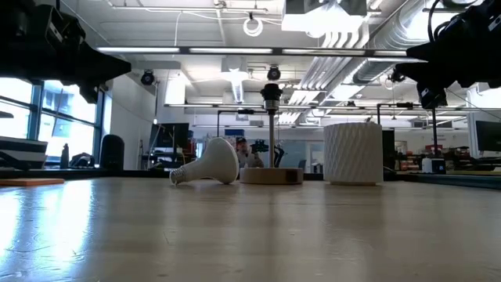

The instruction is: Screw lightbulb

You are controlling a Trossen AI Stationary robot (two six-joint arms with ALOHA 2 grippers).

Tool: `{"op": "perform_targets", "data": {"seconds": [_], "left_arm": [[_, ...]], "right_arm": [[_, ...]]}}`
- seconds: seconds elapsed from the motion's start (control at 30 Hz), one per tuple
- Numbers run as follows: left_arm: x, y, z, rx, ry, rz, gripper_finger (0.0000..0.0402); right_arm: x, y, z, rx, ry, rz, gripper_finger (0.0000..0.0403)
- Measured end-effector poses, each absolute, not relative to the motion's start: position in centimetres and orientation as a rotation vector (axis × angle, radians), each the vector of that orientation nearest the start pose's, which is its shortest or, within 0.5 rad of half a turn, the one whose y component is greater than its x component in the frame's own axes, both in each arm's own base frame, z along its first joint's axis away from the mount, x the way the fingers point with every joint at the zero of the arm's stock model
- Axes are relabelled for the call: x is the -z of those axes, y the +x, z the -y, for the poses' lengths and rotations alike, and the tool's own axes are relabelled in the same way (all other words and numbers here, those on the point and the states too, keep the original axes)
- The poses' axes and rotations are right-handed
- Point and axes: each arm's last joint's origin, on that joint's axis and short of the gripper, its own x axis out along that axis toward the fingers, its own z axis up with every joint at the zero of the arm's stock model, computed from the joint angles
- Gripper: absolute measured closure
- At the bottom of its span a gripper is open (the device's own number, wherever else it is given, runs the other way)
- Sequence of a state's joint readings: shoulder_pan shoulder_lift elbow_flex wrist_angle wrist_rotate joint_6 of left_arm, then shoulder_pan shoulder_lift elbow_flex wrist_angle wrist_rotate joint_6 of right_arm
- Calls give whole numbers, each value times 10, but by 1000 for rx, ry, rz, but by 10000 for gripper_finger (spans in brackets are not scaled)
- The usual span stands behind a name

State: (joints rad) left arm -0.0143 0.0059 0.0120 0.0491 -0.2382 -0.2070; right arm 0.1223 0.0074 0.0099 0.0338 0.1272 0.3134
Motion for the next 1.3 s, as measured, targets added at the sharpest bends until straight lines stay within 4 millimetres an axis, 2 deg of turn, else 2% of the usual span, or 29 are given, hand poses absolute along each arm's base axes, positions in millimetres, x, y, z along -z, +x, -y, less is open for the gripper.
{"op": "perform_targets", "data": {"seconds": [1.3], "left_arm": [[-173,96,-6,-234,-228,92,401]], "right_arm": [[-170,97,-8,-1,318,36,263]]}}
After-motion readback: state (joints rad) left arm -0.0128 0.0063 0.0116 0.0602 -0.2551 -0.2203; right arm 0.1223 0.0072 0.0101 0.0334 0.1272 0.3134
